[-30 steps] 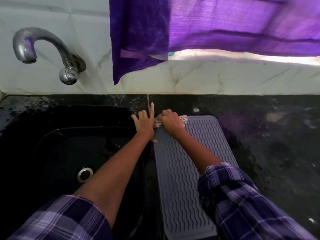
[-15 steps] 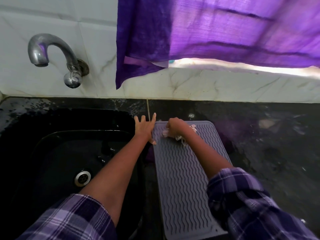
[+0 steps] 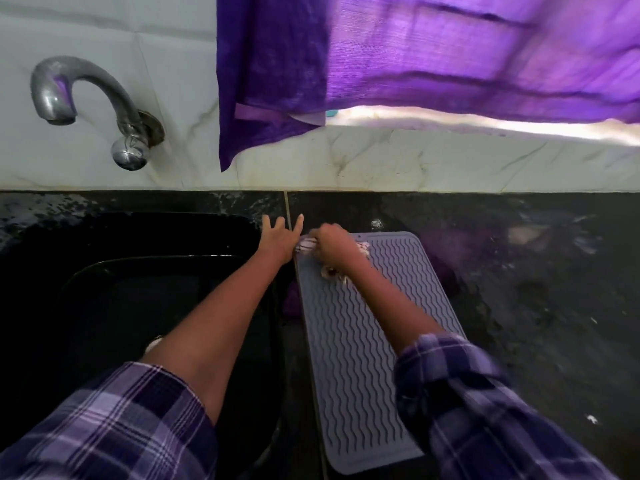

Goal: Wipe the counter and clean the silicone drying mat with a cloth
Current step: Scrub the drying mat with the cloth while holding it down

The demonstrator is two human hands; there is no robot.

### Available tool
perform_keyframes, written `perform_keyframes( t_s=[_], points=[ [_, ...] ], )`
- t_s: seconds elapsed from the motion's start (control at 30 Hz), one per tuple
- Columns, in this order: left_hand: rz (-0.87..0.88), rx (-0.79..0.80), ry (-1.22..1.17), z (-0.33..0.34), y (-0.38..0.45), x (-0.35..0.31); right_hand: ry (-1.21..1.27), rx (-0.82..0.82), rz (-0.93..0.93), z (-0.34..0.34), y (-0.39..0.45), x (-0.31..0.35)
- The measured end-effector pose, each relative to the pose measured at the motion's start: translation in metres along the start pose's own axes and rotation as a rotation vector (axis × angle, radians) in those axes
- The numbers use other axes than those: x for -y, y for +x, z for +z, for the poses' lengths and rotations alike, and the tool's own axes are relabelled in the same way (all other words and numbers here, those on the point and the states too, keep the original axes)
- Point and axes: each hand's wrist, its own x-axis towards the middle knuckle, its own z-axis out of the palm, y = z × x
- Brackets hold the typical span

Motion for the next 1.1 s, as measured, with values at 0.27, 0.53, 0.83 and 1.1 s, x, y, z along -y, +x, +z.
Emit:
perform_keyframes(
  t_s=[0.27,0.53,0.83,1.1],
  points=[
    [0.014,0.055,0.004,-0.004,-0.001,0.000,0.164,0.311,-0.043,0.026,-0.030,0.000],
    [0.017,0.119,-0.035,-0.003,0.002,0.002,0.054,0.014,-0.001,0.017,0.017,-0.012],
    [0.028,0.086,0.024,0.006,-0.008,-0.004,-0.117,0.147,-0.135,0.035,-0.034,-0.005],
    [-0.008,0.018,-0.088,0.018,-0.021,-0.015,-0.105,-0.113,-0.068,0.036,-0.020,-0.010]
  ],
)
